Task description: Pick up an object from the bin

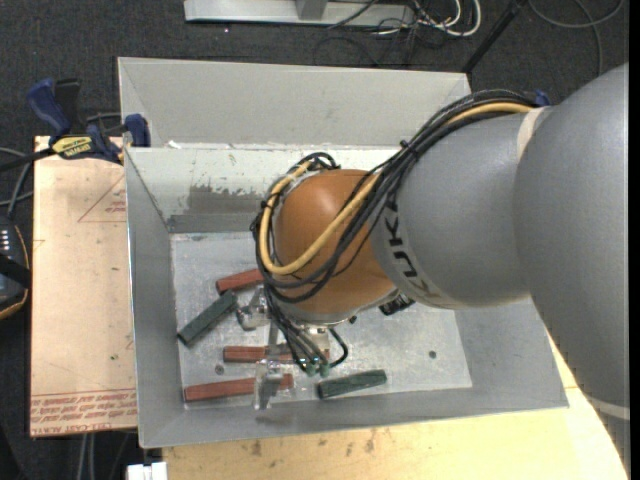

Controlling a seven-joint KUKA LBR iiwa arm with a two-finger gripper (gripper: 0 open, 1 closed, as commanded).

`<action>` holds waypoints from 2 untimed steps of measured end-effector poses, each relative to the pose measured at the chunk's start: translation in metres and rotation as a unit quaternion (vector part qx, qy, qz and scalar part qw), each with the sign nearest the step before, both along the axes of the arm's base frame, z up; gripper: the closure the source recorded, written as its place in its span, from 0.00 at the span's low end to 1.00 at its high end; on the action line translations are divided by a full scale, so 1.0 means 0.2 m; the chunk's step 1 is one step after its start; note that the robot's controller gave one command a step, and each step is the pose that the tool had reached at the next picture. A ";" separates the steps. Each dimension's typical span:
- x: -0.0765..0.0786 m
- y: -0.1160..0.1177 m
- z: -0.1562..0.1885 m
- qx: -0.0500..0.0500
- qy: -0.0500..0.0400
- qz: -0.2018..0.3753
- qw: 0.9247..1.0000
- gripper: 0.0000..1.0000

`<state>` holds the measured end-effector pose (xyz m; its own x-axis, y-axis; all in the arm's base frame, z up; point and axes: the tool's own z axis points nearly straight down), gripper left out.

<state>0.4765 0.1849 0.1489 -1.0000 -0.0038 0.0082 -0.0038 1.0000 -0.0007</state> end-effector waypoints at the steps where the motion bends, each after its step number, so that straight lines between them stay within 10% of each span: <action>1: 0.01 0.00 0.02 0.001 -0.003 -0.002 1.000 0.00; 2: 0.11 -0.17 -0.36 0.003 -0.010 -0.045 0.999 1.00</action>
Offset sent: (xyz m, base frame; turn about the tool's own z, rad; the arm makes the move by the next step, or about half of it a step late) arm 0.0178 -0.0363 -0.0789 0.0912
